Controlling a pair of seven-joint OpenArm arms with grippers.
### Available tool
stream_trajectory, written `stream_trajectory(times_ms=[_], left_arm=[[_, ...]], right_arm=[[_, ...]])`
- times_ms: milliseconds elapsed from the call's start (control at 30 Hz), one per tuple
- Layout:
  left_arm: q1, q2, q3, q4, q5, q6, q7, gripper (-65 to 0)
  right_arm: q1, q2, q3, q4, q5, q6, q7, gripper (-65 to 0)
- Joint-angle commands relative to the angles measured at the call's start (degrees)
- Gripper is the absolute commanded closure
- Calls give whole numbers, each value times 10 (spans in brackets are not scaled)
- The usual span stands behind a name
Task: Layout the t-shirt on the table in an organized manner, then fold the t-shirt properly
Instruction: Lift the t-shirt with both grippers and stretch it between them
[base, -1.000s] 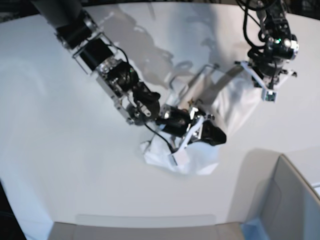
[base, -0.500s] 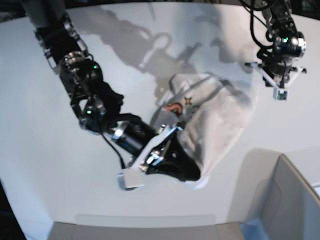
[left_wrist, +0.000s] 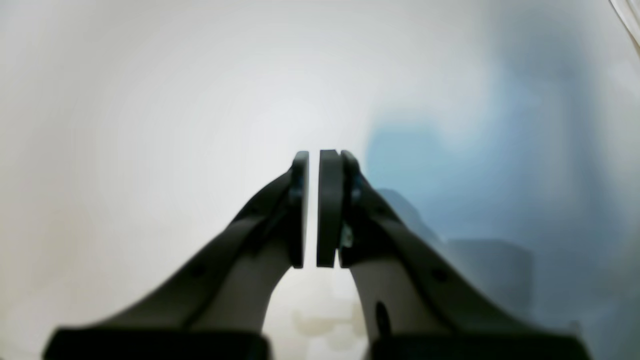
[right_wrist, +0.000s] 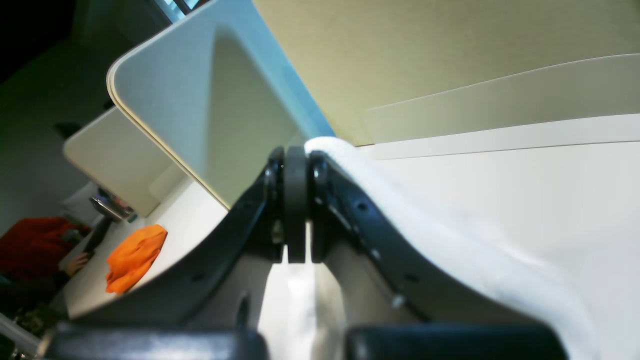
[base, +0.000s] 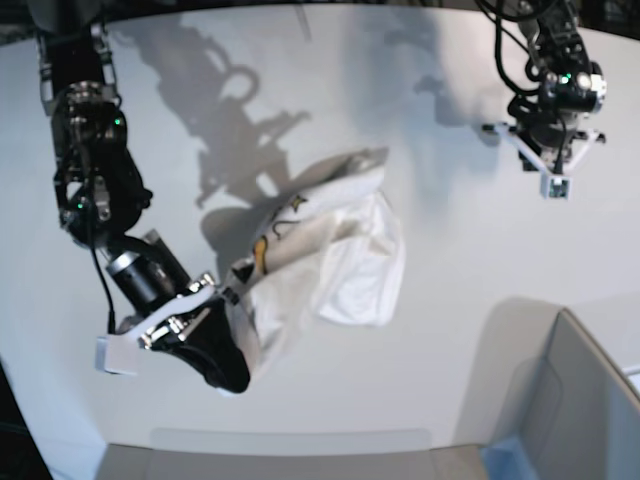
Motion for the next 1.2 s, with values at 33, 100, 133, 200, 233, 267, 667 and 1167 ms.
stream_trajectory(times_ms=[33, 100, 133, 200, 233, 267, 667, 1167], left_arm=[[-4, 1, 20, 10, -38, -2, -11, -48], [-4, 7, 50, 10, -57, -2, -9, -48], [-4, 7, 69, 10, -64, -2, -7, -48], [-4, 6, 106, 10, -74, -2, -7, -48], [-4, 5, 130, 10, -75, -2, -7, -48], [-3, 5, 146, 10, -75, -2, -7, -48], [-25, 18, 251, 10, -83, -1, -10, -52], [-53, 57, 254, 0, -82, 1, -4, -166]], right_arm=[[3, 15, 24, 10, 4, 5, 20, 0], [1, 23, 30, 7, 4, 5, 20, 0], [1, 28, 30, 6, 4, 5, 20, 0], [-3, 35, 30, 6, 4, 4, 20, 0], [-7, 38, 30, 6, 4, 4, 20, 0], [-9, 42, 30, 6, 4, 4, 20, 0], [-58, 73, 73, -7, 5, 4, 20, 0], [-75, 74, 102, -6, 5, 4, -44, 0]])
